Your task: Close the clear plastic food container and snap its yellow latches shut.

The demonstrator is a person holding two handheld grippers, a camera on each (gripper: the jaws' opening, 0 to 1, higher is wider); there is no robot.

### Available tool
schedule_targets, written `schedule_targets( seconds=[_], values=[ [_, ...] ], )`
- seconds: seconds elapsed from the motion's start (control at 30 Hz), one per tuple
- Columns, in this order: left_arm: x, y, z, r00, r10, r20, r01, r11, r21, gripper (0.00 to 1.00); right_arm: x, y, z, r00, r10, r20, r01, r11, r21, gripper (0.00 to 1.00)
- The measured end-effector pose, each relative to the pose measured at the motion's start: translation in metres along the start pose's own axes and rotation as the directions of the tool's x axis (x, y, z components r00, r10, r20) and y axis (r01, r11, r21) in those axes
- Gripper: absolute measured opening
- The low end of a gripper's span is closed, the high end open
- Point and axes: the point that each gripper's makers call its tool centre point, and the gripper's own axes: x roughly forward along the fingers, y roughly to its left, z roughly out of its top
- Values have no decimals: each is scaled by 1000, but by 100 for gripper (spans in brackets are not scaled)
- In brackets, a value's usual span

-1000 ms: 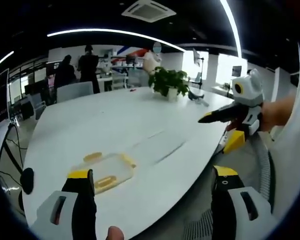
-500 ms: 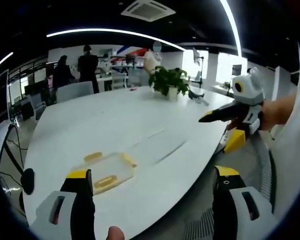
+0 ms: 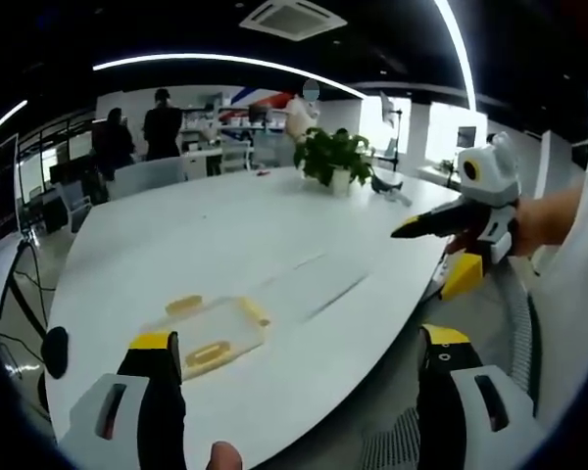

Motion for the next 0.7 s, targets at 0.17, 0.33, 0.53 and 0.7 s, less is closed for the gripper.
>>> schedule_targets(
  seconds=[0.17, 0.33, 0.53, 0.7],
  values=[
    [0, -2, 2, 1000, -8, 8, 8, 1000, -11, 99, 0, 0, 1, 1000, 5, 1, -5, 1000, -6, 99],
    [-6, 2, 7, 1000, 1, 16, -1, 1000, -24, 99, -4, -3, 6, 1000, 1, 17, -1, 1000, 1, 99],
    [-11, 9, 21, 999, -4, 39, 5, 1000, -22, 96, -6, -4, 12, 1000, -1, 28, 1, 1000, -12, 99],
    [-8, 9, 32, 997, -64, 40, 63, 998, 22, 92, -3, -7, 22, 999, -3, 36, 4, 999, -33, 96]
  ],
)
